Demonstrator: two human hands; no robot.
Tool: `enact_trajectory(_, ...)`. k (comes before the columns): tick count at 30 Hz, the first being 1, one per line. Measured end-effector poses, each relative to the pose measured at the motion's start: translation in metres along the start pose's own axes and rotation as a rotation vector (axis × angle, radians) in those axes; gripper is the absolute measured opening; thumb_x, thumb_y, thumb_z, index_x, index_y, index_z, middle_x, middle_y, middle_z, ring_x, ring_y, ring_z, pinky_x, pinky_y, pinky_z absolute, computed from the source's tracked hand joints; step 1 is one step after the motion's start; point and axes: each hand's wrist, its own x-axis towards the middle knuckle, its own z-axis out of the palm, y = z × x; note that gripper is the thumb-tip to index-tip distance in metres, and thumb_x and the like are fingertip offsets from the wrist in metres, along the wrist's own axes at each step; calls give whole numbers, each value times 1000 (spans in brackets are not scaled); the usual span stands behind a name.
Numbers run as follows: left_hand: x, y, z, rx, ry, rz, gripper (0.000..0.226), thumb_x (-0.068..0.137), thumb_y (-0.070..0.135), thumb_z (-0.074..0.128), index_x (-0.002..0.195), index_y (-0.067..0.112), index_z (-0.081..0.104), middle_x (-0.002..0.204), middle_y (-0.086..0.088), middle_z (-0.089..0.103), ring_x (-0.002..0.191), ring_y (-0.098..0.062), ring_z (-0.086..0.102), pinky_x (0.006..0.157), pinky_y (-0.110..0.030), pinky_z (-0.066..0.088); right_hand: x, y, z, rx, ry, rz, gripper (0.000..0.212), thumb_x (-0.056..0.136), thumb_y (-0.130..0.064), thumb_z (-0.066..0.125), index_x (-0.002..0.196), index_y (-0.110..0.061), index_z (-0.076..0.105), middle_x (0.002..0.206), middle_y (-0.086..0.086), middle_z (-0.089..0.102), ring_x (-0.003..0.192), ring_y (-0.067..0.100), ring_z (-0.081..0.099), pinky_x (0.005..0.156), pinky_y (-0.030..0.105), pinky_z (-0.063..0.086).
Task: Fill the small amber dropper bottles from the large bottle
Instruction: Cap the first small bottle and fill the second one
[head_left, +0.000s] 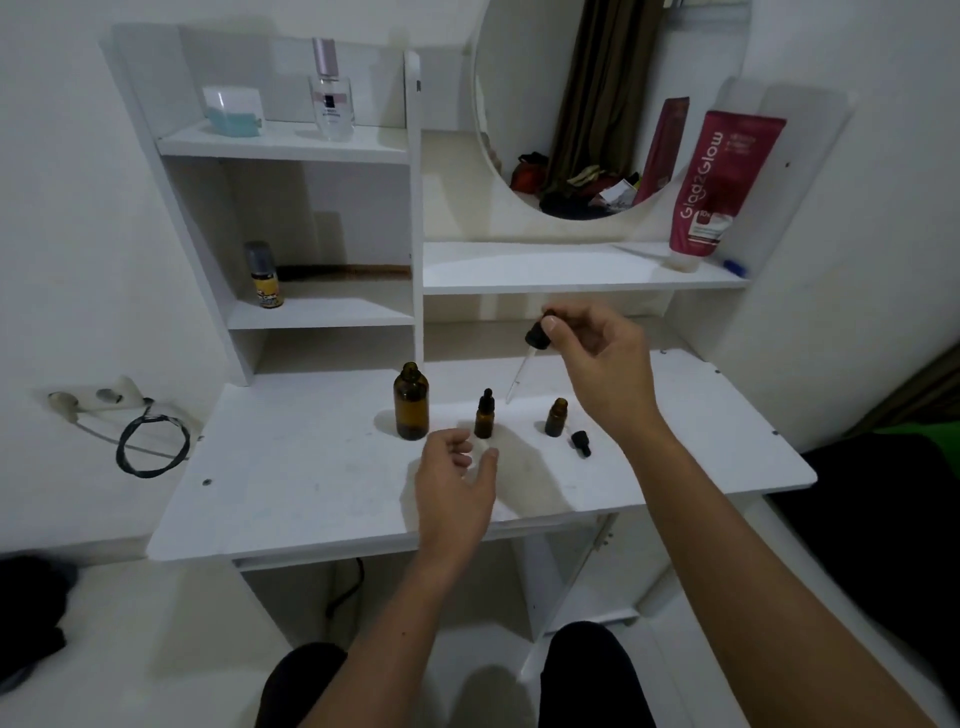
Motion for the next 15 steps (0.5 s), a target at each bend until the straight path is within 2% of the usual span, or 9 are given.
enact_trajectory(2, -5, 6, 20, 6, -110, 32, 34, 92, 35, 75, 120, 31, 56, 110, 12, 65, 99, -7, 63, 86, -24, 58, -3, 9, -17, -19, 28, 28, 15, 101, -18, 71, 114, -21, 76, 99, -6, 82, 98, 9, 78, 92, 24, 60)
enact_trajectory(3, -6, 9, 28, 7, -158, 50, 35, 93, 36, 74, 122, 30, 57, 116, 12, 65, 104, -7, 63, 89, -21, 57, -3, 14, -25, -39, 48, 47, 15, 101, -18, 70, 115, -20, 76, 99, -7, 82, 96, 7, 78, 87, 20, 60)
enact_trajectory(6, -3, 13, 48, 26, -247, 88, 43, 96, 34, 71, 135, 25, 57, 135, 9, 61, 122, -7, 58, 85, -5, 48, -5, 28, -46, -119, 116, 100, 17, 103, -23, 68, 117, -19, 76, 100, -8, 82, 70, -3, 73, 57, 6, 50)
enact_trajectory(7, -1, 14, 53, 37, -256, 94, 45, 96, 33, 71, 137, 23, 56, 138, 7, 60, 126, -9, 57, 88, -6, 47, -5, 32, -51, -140, 134, 108, 17, 103, -25, 68, 117, -20, 76, 100, -8, 82, 66, -4, 71, 55, 8, 50)
enact_trajectory(9, 5, 16, 61, 63, -265, 105, 48, 96, 31, 70, 140, 21, 54, 142, 4, 59, 129, -12, 57, 100, -21, 49, -4, 36, -56, -146, 155, 125, 17, 103, -26, 68, 117, -21, 76, 100, -8, 82, 79, 2, 75, 59, 23, 59)
enact_trajectory(11, 12, 18, 67, 95, -263, 125, 50, 96, 31, 71, 142, 19, 54, 143, 2, 59, 128, -12, 57, 104, -27, 49, -1, 38, -57, -112, 166, 141, 18, 104, -23, 68, 118, -18, 76, 102, -4, 81, 86, 19, 77, 67, 41, 62)
enact_trajectory(13, 17, 19, 71, 110, -259, 142, 51, 96, 32, 71, 142, 18, 54, 142, 2, 59, 126, -12, 58, 106, -29, 50, 2, 40, -56, -78, 177, 137, 18, 103, -20, 68, 119, -14, 75, 103, 0, 81, 84, 25, 77, 73, 45, 61)
enact_trajectory(15, 23, 20, 74, 117, -264, 153, 50, 96, 35, 71, 140, 17, 55, 139, 2, 61, 124, -13, 60, 106, -35, 52, 5, 43, -55, -53, 179, 130, 17, 103, -18, 68, 118, -13, 75, 101, -1, 82, 78, 16, 77, 70, 39, 59)
